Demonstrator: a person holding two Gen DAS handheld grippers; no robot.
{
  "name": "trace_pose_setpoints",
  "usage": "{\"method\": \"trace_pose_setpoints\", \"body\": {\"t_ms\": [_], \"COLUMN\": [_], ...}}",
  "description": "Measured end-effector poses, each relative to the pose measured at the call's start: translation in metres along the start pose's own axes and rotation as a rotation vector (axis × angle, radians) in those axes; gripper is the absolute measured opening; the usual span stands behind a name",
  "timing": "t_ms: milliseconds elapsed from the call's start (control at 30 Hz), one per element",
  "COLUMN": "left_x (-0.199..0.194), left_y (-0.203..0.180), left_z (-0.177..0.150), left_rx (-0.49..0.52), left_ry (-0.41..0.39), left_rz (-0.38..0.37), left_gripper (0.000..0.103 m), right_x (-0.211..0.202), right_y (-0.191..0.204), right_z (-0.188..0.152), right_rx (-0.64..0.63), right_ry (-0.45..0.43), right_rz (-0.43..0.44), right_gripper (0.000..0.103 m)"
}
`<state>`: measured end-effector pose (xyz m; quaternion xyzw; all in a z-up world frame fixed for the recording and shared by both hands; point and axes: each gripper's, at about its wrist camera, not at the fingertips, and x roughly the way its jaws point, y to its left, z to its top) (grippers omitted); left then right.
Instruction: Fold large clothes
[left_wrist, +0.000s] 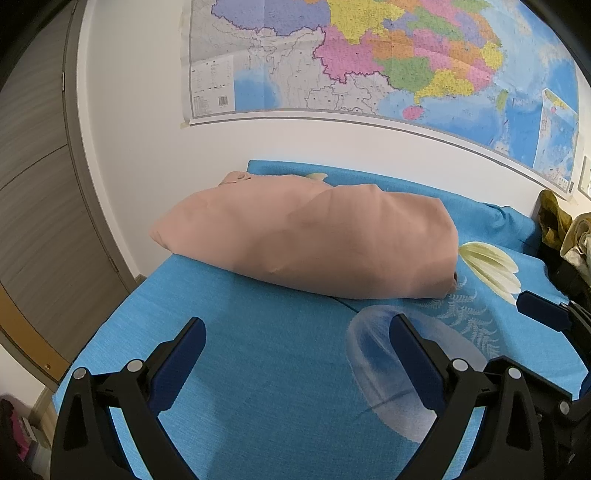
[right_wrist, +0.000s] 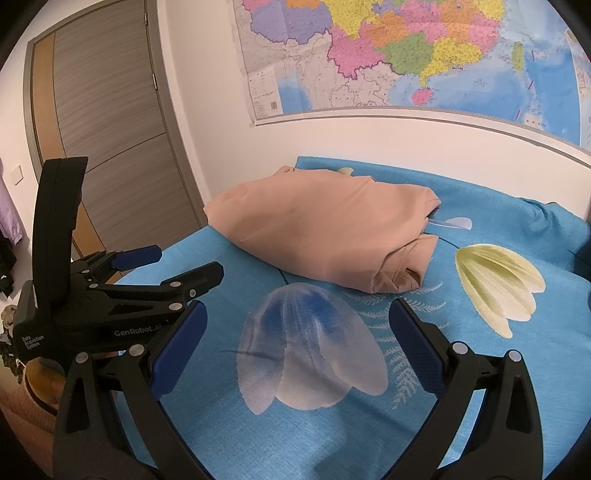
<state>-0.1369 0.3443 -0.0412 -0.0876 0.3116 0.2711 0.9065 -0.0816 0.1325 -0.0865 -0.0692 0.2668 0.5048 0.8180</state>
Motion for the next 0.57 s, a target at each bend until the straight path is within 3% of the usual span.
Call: {"method": "trace_pose_setpoints", "body": {"t_ms": [267,367,567], "left_x": [-0.005,-0.002,0.003], "left_y": [-0.001,-0.003,-0.023], "left_z": [-0.001,0.000,-0.001], "left_rx": [0.001,-0.011,-0.015], "left_ry": [-0.043,-0.017,0.029], "left_rz": [-0.002,-0.021,-0.134], "left_gripper": [0.094,0.096,0.096], "right_x": [-0.002,-0.005,-0.033], "right_y": [0.000,-0.003,-0.021], "right_z": [-0.002,-0.004,-0.015], "right_rx": [0.007,0.017,0.066], "right_ry": [-0.004,-0.011,-0.054], "right_rz": [0.000,-0.009,-0.062], "right_gripper": [0.097,0.097,0.097]}}
